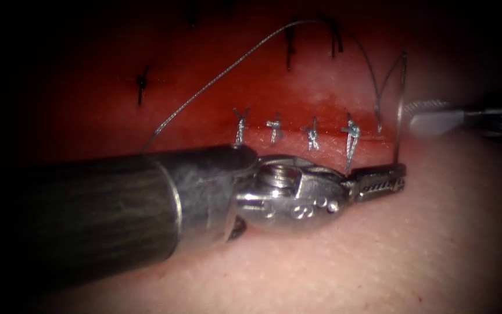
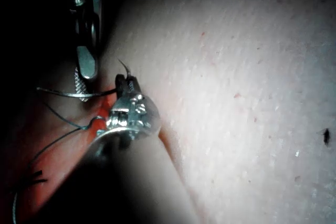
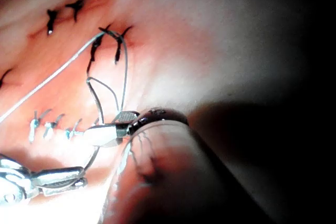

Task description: Wound Closure

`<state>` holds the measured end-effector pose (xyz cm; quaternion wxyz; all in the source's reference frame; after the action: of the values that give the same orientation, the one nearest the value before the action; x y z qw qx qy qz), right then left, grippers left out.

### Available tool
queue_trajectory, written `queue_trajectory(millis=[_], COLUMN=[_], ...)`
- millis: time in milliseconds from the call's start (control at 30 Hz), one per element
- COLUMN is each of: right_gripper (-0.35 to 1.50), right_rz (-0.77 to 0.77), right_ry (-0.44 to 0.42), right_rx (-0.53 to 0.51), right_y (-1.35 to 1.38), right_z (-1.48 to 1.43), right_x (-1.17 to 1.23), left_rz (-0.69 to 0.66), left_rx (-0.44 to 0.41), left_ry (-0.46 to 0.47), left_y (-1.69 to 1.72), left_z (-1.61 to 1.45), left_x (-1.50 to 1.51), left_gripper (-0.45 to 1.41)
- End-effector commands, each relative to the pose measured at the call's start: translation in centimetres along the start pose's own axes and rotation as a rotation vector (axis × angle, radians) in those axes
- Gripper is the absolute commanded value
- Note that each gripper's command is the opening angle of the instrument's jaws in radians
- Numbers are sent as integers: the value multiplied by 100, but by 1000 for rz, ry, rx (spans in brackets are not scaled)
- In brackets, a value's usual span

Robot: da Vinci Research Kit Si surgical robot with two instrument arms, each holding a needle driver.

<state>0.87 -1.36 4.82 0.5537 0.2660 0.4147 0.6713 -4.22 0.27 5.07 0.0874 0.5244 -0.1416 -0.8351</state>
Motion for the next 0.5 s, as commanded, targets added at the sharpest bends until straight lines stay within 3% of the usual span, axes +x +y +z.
queue_trajectory(millis=[33,500], right_gripper=[113,87], right_rz=[3,-11], right_ry=[5,-4], right_rx=[-8,-20], right_y=[-4,-8], right_z=[14,34], right_x=[-1,-11], left_rz=[5,22], left_rx=[1,4], left_ry=[-2,-14], left_y=[-2,2], left_z=[8,8], left_x=[-1,6], left_gripper=[-45,-45])
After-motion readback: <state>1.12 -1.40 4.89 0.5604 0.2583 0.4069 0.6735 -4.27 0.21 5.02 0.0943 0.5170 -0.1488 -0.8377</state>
